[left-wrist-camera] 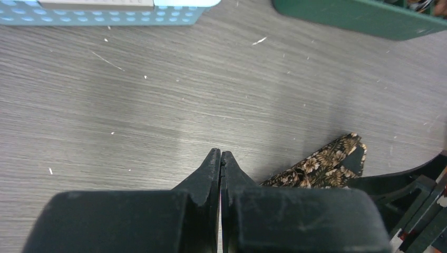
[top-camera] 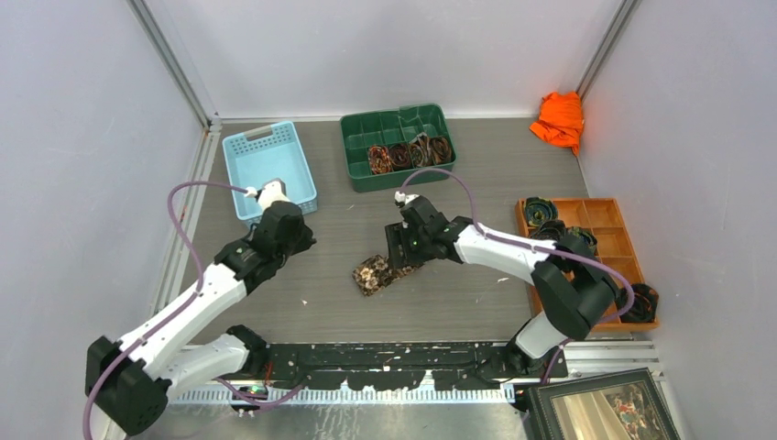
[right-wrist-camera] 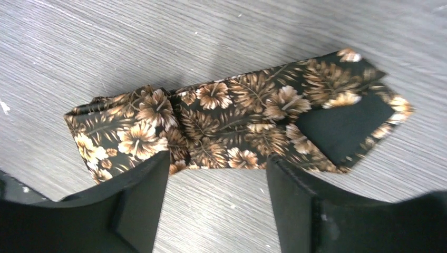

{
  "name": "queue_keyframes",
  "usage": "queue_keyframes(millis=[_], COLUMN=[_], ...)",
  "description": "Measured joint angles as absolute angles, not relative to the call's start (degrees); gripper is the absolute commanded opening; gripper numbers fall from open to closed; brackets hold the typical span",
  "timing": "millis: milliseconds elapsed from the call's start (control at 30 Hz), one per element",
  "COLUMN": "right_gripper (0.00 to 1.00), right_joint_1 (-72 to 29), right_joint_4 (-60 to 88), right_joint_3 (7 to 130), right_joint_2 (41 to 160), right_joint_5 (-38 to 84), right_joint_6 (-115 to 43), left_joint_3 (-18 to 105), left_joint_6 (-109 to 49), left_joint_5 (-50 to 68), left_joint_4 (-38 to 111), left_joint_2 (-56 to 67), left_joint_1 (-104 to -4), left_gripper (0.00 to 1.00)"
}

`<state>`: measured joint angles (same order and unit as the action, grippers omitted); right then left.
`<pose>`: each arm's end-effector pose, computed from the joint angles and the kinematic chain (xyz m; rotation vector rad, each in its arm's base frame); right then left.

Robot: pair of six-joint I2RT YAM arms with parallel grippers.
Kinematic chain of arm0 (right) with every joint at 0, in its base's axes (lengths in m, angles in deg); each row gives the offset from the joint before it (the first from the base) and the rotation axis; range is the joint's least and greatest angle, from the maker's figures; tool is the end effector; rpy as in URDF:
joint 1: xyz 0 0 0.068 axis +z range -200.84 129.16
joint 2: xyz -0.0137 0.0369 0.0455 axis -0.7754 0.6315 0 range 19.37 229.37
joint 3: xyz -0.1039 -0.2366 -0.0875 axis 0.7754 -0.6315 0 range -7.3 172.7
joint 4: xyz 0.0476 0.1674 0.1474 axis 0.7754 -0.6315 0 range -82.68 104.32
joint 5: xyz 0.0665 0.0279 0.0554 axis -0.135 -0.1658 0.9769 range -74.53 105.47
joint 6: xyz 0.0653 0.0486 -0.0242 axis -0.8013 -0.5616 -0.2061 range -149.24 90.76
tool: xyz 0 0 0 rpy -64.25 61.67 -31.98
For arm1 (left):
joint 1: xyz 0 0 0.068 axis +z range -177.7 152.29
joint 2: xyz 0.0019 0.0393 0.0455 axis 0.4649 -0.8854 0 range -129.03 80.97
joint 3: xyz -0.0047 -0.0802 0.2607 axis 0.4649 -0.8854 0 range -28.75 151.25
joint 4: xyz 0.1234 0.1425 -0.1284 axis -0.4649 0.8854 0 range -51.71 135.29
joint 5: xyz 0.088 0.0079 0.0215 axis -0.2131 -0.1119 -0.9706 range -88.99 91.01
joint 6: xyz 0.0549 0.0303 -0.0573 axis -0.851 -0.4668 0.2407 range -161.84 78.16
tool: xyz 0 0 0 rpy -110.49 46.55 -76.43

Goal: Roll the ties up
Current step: Roll the tie at the center of the board.

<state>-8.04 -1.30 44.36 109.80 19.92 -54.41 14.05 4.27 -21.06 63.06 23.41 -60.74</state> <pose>0.2228 0.2141 0.1727 -0.4328 2.5780 0.5532 0.1881 -0.0889 0.2499 -0.4539 2.1748 -0.3316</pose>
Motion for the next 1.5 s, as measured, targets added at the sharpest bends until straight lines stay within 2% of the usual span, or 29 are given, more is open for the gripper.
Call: queue_keyframes(millis=[33,67,300,467,633,833,1267,1500], right_gripper=[0.95,0.99,1.00,0.81,0.82,0.81,0.80,0.76], right_joint_1=[-7.5,-6.6,5.8,13.7,19.3,23.2,24.0,22.8], right_joint_4=[-2.5,-3.7,-9.7,-12.2,-15.8,-21.4,-24.7,-24.7], right_joint_3=[44.6,44.9,51.7,59.2,66.3,74.2,76.0,75.6], right_joint_2=[108.7,107.3,97.4,102.6,114.9,126.6,133.0,134.8], right_joint_5=[18.3,16.3,4.6,-1.0,-8.5,-16.5,-20.1,-20.0], right_joint_6=[-53.9,-53.3,-49.0,-46.5,-44.2,-41.7,-41.9,-42.6], left_joint_3=[14.0,14.1,14.5,18.0,23.5,23.6,23.1,22.9], left_joint_6=[4.3,4.3,4.7,5.7,5.8,5.8,5.8,6.0], left_joint_5=[-21.4,-21.8,-26.5,-30.8,-35.0,-37.6,-38.9,-39.5], left_joint_4=[63.9,64.4,72.7,80.4,86.7,91.8,93.5,93.6], left_joint_2=[24.8,26.2,39.2,48.3,56.0,57.2,57.7,57.5], left_joint_1=[-60.7,-60.7,-60.7,-60.7,-60.7,-60.7,-60.7,-60.7], left_gripper=[0.00,0.00,0.00,0.00,0.00,0.00,0.00,0.00])
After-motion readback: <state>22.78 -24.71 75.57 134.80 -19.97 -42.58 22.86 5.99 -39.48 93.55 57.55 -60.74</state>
